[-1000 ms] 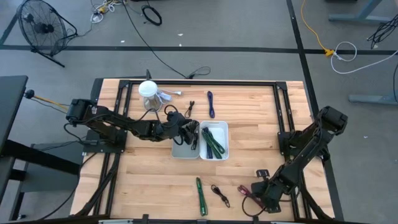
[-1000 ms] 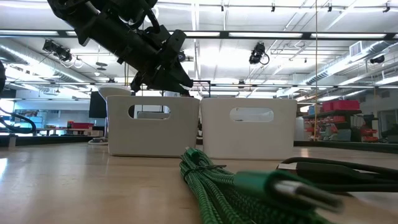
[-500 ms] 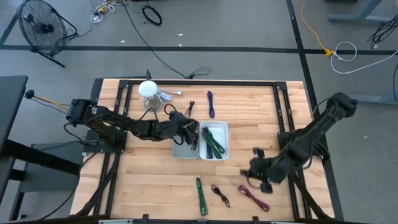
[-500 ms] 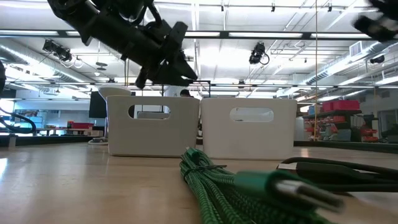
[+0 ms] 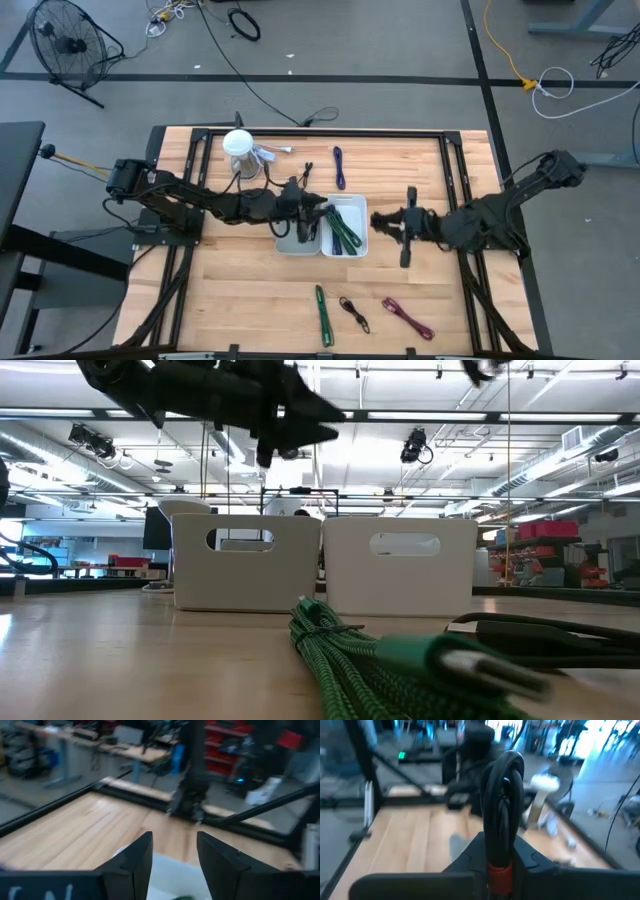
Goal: Pick & Place USB Port
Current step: Put the black charger cable into the gray bin
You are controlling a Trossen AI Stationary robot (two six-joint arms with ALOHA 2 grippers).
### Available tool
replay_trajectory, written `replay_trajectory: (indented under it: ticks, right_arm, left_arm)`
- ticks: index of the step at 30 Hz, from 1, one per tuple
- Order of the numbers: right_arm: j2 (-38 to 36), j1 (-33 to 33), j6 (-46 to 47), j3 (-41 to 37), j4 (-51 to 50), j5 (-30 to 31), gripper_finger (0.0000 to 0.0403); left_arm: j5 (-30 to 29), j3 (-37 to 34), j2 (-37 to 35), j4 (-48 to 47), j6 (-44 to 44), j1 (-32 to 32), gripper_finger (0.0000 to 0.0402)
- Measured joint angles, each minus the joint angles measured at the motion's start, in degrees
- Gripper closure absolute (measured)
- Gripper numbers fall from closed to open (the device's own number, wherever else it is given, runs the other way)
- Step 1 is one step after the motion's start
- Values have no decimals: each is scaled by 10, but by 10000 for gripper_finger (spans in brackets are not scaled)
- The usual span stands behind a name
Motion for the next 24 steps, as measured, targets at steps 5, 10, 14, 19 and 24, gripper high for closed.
replay_trajectory:
  ticks: [5, 10, 14, 19, 24]
  right_arm:
    - [9, -54, -56, 0, 87, -44, 369]
    - [32, -95, -100, 0, 171, -114, 369]
    - [58, -126, -114, 0, 230, -160, 369]
    - [91, -163, -114, 0, 266, -202, 369]
    - [123, -196, -107, 0, 325, -259, 369]
  left_arm:
    - [66, 0, 0, 56, 42, 0, 243]
    - [80, 0, 0, 105, 68, 0, 243]
    - [81, 0, 0, 143, 80, 0, 243]
    - [129, 0, 0, 179, 83, 0, 244]
    - [140, 0, 0, 182, 98, 0, 244]
